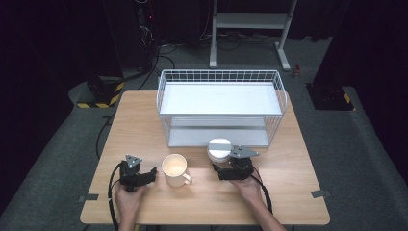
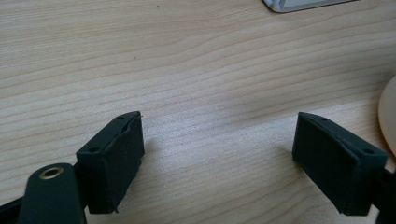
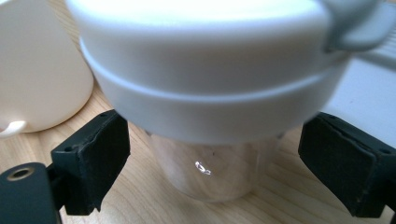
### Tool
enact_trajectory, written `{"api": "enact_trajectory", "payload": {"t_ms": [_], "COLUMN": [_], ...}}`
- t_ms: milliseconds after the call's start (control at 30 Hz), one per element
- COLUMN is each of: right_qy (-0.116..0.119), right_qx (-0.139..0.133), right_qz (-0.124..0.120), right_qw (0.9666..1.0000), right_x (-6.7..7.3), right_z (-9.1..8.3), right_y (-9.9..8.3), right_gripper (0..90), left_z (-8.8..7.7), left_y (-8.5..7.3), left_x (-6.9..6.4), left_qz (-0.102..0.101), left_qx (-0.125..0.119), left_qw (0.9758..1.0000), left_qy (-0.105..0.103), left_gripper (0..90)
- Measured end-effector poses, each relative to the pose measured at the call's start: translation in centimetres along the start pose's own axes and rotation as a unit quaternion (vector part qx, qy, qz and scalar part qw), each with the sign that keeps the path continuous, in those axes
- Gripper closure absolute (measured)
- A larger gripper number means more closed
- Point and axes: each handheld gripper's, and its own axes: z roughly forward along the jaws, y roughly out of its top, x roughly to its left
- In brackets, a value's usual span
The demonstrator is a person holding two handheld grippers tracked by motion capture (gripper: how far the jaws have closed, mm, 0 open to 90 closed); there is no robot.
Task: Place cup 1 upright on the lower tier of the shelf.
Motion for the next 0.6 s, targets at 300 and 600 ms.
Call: {"api": "enact_trajectory", "payload": {"t_ms": [300, 600], "right_qy": [-0.020, -0.034], "right_qx": [-0.003, -0.013], "right_qz": [-0.013, -0.018], "right_qw": [0.9997, 0.9992], "right_x": [0.4, 0.9], "right_z": [0.8, 1.4], "right_y": [0.9, 1.2], "right_gripper": [9.9, 17.9], "left_z": [0.0, 0.0], "left_y": [0.0, 0.0], "left_x": [0.0, 0.0], "left_qz": [0.000, 0.000], "left_qx": [-0.001, 0.000], "left_qw": [1.0000, 1.0000], "left_qy": [0.001, 0.000], "left_gripper": [17.0, 17.0]}}
